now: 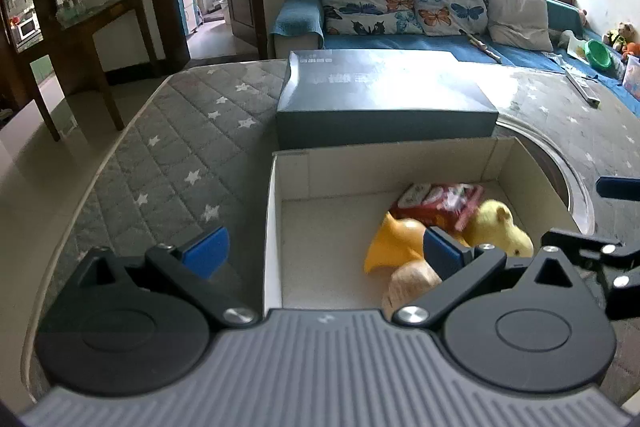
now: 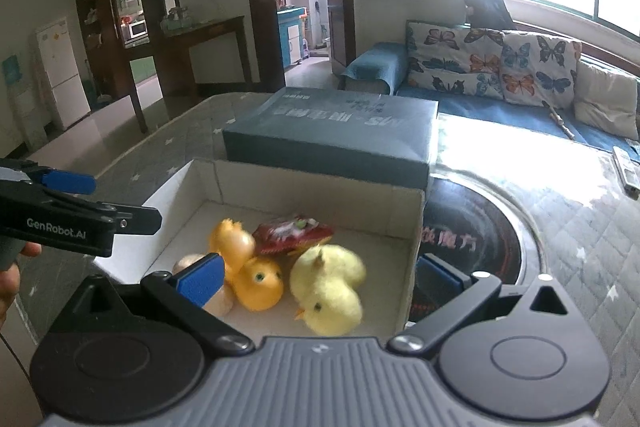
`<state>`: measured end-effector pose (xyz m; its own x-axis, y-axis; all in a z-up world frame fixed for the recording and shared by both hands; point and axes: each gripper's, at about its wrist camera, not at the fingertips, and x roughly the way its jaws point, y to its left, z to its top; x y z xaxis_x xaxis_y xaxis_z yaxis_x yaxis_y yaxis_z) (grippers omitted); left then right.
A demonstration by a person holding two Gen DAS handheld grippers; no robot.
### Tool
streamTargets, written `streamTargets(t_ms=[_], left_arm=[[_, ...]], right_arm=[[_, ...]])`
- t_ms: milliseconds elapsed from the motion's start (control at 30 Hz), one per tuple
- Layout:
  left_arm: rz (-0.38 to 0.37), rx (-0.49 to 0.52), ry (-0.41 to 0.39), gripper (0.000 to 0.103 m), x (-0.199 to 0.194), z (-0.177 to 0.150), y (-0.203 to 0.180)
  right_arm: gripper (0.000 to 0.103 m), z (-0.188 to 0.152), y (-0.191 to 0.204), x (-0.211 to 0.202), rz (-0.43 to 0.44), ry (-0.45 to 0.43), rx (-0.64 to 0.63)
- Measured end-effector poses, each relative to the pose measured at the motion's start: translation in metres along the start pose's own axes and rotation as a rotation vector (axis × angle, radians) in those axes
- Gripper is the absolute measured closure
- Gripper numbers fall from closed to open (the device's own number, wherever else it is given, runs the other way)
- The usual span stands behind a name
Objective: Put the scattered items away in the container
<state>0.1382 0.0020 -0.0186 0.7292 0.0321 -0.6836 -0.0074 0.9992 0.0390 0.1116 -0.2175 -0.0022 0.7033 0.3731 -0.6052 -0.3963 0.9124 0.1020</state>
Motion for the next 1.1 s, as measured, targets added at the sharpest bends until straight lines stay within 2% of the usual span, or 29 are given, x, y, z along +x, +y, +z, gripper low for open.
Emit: streamTargets(t_ms=[267, 633, 733, 900, 1100], left_arm=[[-0.014, -0.045, 0.003, 0.000, 0.032, 0.042, 0.024], [-0.067, -0.213, 0.047, 0.000, 0.111, 0.103, 0.080], [-0.078, -0.245, 0.064, 0.000, 0.135, 0.113, 0.090], [-0.140, -0.299, 0.092, 0.000, 0.170, 0.119, 0.099], [-0.200, -0.366, 0.108, 0.000, 0.202, 0.120, 0.106]], right_arm=[[0.000, 0.040, -0.033, 0.025, -0.037, -0.027, 0.015], [0.000, 0.086, -0.091, 0.100, -0.006, -0.006, 0.143], [0.000, 0.090, -0.106, 0.124, 0.014, 0.020, 0.190], [0.000, 0.087, -0.122, 0.162, 0.032, 0.069, 0.242], [0.000, 0.080, -0.131, 0.185, 0.062, 0.085, 0.272]])
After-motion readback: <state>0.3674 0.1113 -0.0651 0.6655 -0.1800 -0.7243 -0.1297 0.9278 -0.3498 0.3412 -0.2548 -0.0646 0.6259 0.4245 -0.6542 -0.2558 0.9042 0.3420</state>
